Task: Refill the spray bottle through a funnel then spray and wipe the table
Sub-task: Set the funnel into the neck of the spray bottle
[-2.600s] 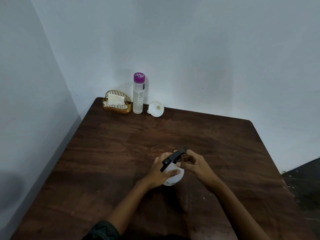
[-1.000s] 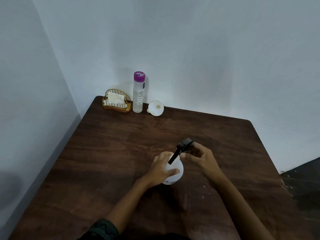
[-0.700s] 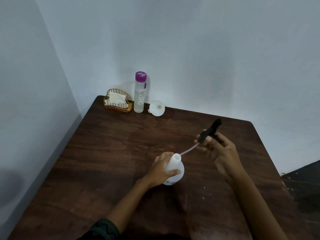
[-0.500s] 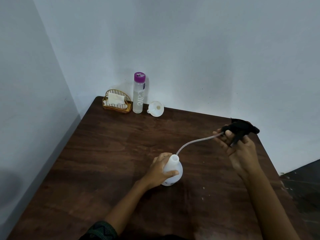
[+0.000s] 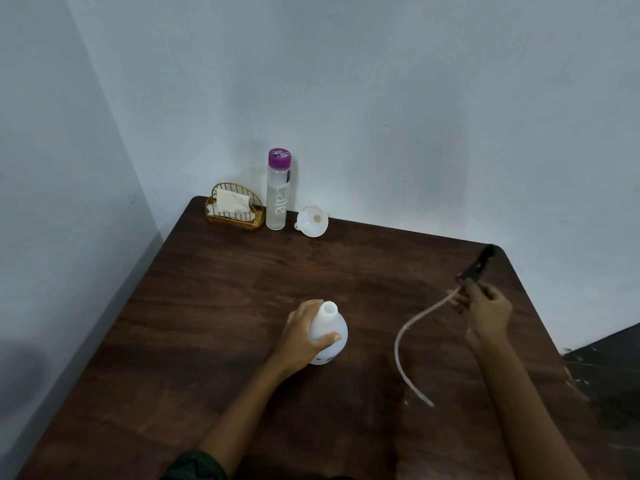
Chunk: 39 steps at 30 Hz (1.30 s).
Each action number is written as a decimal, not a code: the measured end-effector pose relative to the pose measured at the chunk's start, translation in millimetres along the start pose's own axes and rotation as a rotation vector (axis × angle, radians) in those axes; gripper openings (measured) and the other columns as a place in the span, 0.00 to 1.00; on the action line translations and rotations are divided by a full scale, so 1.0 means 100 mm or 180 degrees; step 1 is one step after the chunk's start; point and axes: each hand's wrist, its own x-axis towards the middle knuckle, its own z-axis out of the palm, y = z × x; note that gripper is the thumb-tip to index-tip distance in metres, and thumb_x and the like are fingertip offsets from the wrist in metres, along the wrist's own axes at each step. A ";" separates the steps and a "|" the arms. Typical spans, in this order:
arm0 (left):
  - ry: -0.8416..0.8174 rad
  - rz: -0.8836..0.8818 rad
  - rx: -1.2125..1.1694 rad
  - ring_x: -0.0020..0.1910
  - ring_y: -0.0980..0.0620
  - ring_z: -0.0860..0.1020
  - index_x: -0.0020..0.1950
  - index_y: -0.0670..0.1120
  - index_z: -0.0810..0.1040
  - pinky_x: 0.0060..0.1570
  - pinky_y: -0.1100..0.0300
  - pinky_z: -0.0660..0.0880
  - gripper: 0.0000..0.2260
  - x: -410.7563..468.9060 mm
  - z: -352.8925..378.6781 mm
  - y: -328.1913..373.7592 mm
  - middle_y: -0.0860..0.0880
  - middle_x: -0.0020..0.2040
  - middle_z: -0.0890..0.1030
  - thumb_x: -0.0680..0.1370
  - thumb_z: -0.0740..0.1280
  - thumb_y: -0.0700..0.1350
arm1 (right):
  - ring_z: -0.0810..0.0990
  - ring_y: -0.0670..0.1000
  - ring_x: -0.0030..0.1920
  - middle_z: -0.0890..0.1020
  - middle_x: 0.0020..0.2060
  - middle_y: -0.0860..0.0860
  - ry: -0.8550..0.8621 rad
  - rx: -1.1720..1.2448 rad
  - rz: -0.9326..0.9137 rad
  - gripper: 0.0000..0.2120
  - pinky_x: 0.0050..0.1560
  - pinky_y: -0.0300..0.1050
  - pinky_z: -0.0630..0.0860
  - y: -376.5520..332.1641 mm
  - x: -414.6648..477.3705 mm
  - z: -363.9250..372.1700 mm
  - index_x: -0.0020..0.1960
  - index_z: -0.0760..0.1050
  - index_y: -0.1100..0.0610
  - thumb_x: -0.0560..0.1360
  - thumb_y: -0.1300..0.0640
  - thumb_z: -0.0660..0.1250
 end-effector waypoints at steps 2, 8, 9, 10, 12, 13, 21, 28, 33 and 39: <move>0.0056 -0.0043 -0.0075 0.63 0.52 0.69 0.65 0.57 0.67 0.60 0.54 0.72 0.29 -0.01 0.01 -0.02 0.57 0.63 0.70 0.67 0.74 0.58 | 0.81 0.50 0.31 0.80 0.36 0.58 -0.0273 -0.1007 0.0047 0.10 0.30 0.39 0.78 0.26 0.04 -0.02 0.52 0.75 0.67 0.73 0.63 0.69; 0.0218 -0.0039 0.0049 0.65 0.53 0.64 0.60 0.67 0.60 0.61 0.56 0.67 0.30 -0.09 0.02 0.00 0.54 0.70 0.64 0.61 0.67 0.69 | 0.80 0.54 0.35 0.81 0.37 0.56 -0.0750 -0.3202 0.0082 0.14 0.36 0.49 0.79 0.82 -0.01 0.03 0.42 0.74 0.62 0.69 0.53 0.74; 0.0229 -0.0031 0.0064 0.66 0.52 0.64 0.59 0.67 0.60 0.61 0.56 0.67 0.30 -0.10 0.02 0.00 0.54 0.71 0.63 0.61 0.66 0.70 | 0.80 0.55 0.36 0.81 0.38 0.57 -0.0782 -0.3379 0.0080 0.14 0.37 0.49 0.78 0.86 -0.01 0.04 0.40 0.73 0.60 0.69 0.52 0.74; 0.0233 -0.0044 0.0063 0.66 0.51 0.64 0.58 0.68 0.60 0.62 0.55 0.67 0.29 -0.10 0.02 0.00 0.53 0.71 0.64 0.61 0.66 0.70 | 0.80 0.55 0.37 0.81 0.38 0.57 -0.0823 -0.3528 0.0074 0.15 0.37 0.49 0.78 0.90 0.00 0.05 0.39 0.72 0.59 0.68 0.51 0.75; 0.0180 -0.0067 0.0089 0.67 0.51 0.64 0.58 0.69 0.59 0.63 0.54 0.67 0.29 -0.11 0.00 0.00 0.53 0.71 0.63 0.61 0.65 0.70 | 0.80 0.55 0.38 0.80 0.40 0.57 -0.0913 -0.3684 0.0114 0.15 0.38 0.50 0.78 0.93 -0.01 0.07 0.39 0.71 0.58 0.68 0.50 0.75; 0.0116 -0.0081 0.0129 0.67 0.52 0.63 0.58 0.69 0.59 0.64 0.53 0.66 0.29 -0.11 -0.01 -0.01 0.54 0.71 0.62 0.61 0.65 0.71 | 0.80 0.55 0.39 0.80 0.41 0.56 -0.0941 -0.3720 0.0149 0.16 0.38 0.49 0.78 0.95 -0.01 0.08 0.41 0.71 0.58 0.68 0.49 0.75; 0.0707 -0.0299 -0.0382 0.68 0.58 0.67 0.62 0.71 0.68 0.71 0.50 0.62 0.19 -0.08 -0.45 -0.28 0.59 0.68 0.71 0.71 0.56 0.67 | 0.76 0.52 0.41 0.74 0.42 0.51 -0.0726 -0.4104 -0.0272 0.23 0.34 0.45 0.70 0.63 0.04 0.18 0.46 0.67 0.56 0.66 0.40 0.72; -0.0374 -0.1192 0.1904 0.76 0.47 0.37 0.78 0.51 0.45 0.73 0.46 0.37 0.40 0.49 -0.97 -0.52 0.48 0.78 0.40 0.74 0.59 0.67 | 0.77 0.51 0.38 0.79 0.38 0.52 -0.2236 -0.3633 -0.0940 0.05 0.37 0.39 0.72 0.19 0.38 1.32 0.40 0.74 0.59 0.73 0.59 0.68; -0.0764 -0.1177 0.2545 0.74 0.44 0.30 0.76 0.48 0.34 0.72 0.43 0.34 0.46 0.60 -0.91 -0.58 0.45 0.75 0.30 0.73 0.56 0.70 | 0.77 0.50 0.41 0.82 0.39 0.56 -0.2273 -0.3378 -0.1117 0.06 0.43 0.40 0.70 0.39 0.66 2.29 0.44 0.79 0.65 0.71 0.64 0.65; -0.0909 -0.1250 0.2649 0.73 0.44 0.29 0.76 0.48 0.32 0.71 0.42 0.34 0.45 0.65 -0.90 -0.62 0.46 0.74 0.27 0.73 0.55 0.71 | 0.69 0.57 0.67 0.70 0.68 0.58 -0.2132 -0.3299 -0.0984 0.23 0.64 0.49 0.66 0.68 0.92 2.86 0.71 0.64 0.60 0.77 0.60 0.62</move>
